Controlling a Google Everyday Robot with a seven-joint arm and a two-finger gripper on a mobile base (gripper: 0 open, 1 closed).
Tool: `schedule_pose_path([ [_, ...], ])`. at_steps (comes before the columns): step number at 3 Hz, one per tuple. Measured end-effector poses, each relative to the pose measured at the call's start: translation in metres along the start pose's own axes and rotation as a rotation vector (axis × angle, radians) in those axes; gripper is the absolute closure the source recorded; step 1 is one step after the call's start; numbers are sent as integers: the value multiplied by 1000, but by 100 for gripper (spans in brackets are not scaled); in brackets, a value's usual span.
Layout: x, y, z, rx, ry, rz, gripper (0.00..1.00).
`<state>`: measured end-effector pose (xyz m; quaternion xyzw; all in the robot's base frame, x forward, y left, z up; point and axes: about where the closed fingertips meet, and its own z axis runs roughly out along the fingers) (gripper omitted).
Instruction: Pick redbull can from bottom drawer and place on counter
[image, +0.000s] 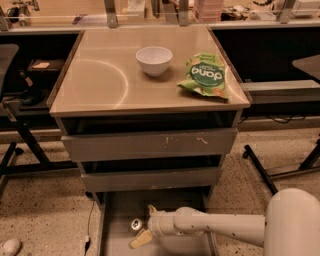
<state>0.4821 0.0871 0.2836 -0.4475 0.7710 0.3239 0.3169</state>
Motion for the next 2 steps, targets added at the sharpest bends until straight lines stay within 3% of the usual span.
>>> schedule_pose_path([
  [2,10,-15,38,6,-21,-15,0],
])
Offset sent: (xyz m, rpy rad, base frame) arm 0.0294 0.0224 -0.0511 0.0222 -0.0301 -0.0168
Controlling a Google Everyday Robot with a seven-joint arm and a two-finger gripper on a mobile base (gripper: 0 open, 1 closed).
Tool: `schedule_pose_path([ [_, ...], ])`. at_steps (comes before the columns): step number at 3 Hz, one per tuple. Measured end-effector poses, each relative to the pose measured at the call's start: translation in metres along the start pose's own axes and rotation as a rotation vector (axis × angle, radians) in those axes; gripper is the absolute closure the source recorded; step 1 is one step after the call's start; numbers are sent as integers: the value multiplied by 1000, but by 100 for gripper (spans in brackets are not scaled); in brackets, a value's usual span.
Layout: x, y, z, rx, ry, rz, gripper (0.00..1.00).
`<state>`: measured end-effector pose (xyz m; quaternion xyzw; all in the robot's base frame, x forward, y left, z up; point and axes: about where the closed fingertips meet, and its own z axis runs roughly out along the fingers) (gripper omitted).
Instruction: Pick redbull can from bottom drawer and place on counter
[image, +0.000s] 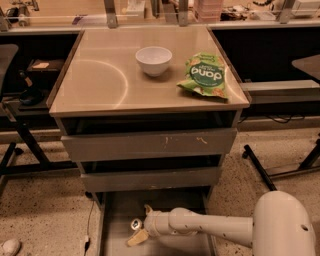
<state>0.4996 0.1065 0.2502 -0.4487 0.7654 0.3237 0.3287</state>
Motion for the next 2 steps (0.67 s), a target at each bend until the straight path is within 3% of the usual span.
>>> schedule_pose_path([
  [2,11,-6,23,-15,-10,20,0],
])
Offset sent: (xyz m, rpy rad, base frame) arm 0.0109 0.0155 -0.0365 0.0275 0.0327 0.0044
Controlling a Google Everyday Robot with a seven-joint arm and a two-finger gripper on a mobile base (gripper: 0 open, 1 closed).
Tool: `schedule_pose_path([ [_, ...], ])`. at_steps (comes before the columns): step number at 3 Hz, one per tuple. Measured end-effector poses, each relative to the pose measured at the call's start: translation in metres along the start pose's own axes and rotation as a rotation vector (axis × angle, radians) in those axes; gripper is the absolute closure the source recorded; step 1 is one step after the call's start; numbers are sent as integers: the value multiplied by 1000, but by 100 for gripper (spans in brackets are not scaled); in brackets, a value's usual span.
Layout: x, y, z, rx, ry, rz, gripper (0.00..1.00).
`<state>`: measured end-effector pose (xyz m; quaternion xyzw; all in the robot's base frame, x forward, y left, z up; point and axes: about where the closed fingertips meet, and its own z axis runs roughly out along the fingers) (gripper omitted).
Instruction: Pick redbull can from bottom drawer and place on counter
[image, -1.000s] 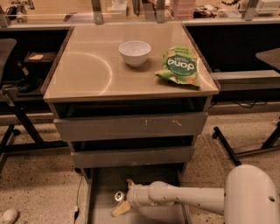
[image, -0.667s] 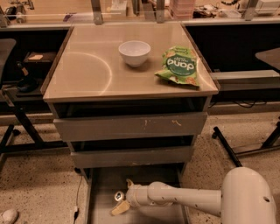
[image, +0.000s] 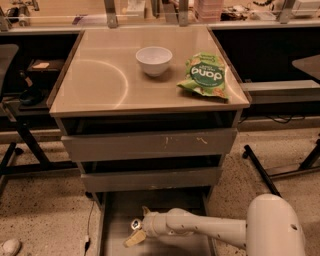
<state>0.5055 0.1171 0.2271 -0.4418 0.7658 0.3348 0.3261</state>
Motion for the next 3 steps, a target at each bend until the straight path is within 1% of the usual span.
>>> schedule_pose_path([
  [1,6,-3,7,-6,-3,13,0],
  [2,13,-5,11,5,0,43,0],
  [3,13,-5,11,5,0,44,18],
])
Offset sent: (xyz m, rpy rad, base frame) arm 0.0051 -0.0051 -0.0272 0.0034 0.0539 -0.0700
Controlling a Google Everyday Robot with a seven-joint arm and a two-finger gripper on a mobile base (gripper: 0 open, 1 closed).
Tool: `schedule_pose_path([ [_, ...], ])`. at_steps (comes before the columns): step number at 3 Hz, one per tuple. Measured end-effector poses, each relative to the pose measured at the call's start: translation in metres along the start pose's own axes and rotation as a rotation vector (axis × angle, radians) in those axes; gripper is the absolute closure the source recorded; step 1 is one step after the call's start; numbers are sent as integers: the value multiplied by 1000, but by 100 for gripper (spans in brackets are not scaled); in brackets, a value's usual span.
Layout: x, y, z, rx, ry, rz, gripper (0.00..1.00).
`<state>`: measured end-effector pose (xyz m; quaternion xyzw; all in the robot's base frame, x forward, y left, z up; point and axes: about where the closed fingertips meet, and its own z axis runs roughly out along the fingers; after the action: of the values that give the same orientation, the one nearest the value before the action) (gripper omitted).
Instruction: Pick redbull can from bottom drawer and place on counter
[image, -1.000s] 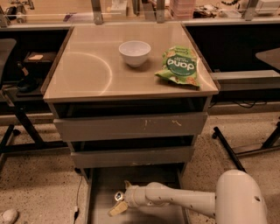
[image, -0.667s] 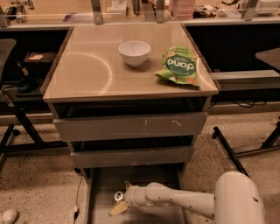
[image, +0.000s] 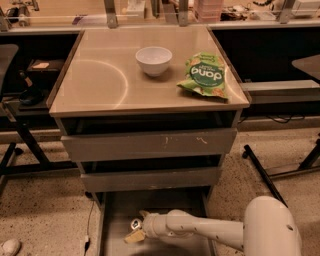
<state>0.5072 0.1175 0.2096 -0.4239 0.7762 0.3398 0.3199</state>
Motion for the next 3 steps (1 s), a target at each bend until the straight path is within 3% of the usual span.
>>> schedule_pose_path([
  [3,0,4,-2,-10,-5,21,88],
])
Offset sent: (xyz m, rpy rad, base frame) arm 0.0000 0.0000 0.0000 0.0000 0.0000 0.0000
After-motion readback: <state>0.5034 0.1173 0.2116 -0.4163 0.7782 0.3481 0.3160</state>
